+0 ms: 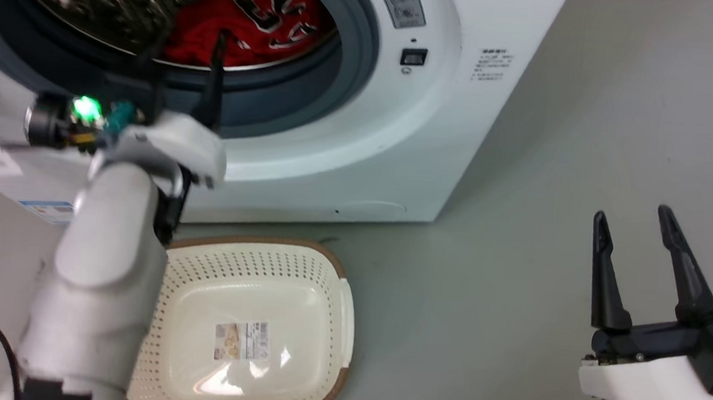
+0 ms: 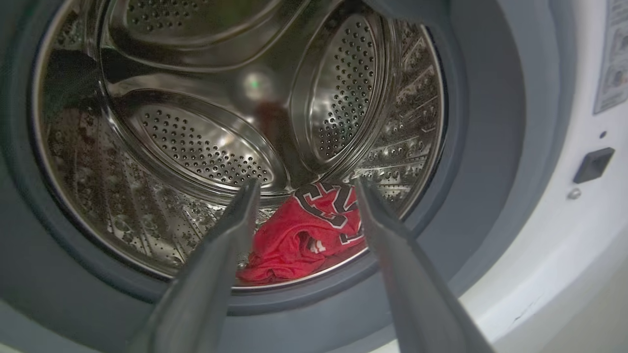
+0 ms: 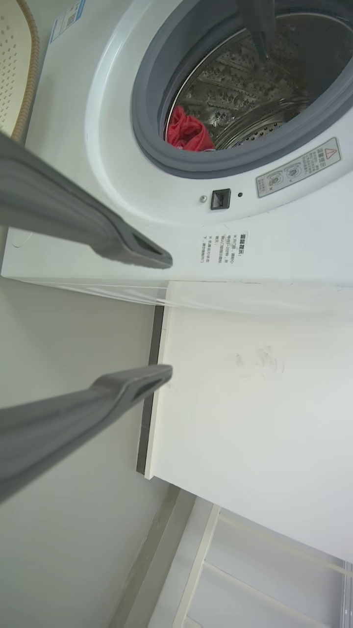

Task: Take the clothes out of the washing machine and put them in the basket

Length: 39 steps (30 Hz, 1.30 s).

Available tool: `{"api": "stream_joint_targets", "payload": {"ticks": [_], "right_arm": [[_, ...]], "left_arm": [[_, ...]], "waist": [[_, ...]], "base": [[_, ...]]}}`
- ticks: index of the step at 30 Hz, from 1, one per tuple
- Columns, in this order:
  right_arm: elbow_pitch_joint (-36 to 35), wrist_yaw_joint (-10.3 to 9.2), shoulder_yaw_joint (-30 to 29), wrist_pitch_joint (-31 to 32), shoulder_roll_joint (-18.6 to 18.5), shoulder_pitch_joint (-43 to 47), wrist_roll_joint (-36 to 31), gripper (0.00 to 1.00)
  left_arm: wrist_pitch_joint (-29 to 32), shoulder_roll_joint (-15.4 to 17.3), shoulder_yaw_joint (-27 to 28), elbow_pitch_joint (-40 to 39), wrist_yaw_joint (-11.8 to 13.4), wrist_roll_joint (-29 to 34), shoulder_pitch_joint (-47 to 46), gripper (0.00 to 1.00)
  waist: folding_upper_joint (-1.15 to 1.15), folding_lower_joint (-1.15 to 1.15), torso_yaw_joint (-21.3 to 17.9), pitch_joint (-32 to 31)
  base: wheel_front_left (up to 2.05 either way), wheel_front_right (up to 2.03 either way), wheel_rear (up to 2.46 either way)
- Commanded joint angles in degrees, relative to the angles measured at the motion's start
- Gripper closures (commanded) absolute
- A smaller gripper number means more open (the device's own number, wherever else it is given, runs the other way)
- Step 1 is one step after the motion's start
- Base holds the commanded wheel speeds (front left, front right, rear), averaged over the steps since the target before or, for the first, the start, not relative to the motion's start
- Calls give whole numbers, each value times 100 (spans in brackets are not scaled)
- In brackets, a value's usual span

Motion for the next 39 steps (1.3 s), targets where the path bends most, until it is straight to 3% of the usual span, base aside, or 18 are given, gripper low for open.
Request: {"api": "stream_joint_targets", "payload": {"ticks": [1,9,15,22,32,39], "right_arm": [[-32,-4,-19,-14,2,-110,62,0],[-87,-4,6,-14,6,-485,270,0],[-124,-4,49,-14,7,-715,463,0],[-172,-4,130,-14,7,-920,627,0],[-220,-4,218,-14,7,-1123,832,0],[-243,-4,223,-14,6,-1182,875,0]], "left_arm": [[-13,45,-12,99,-37,36,-226,0],[26,487,-213,1465,-206,196,-1925,0],[495,822,-434,2365,-279,367,-2981,0],[1310,983,-595,3103,-339,354,-3922,0],[2385,1142,-627,3585,-370,75,-4607,0],[2750,1075,-745,3687,-378,-87,-4657,0]], "waist": [[0,-1,-258,345],[0,-1,-611,1058],[0,-1,-832,1491],[0,-1,-978,1906],[0,-1,-1160,2398],[0,-1,-1169,2542]], "base": [[0,0,0],[0,0,0],[0,0,0],[0,0,0],[0,0,0],[0,0,0]]}}
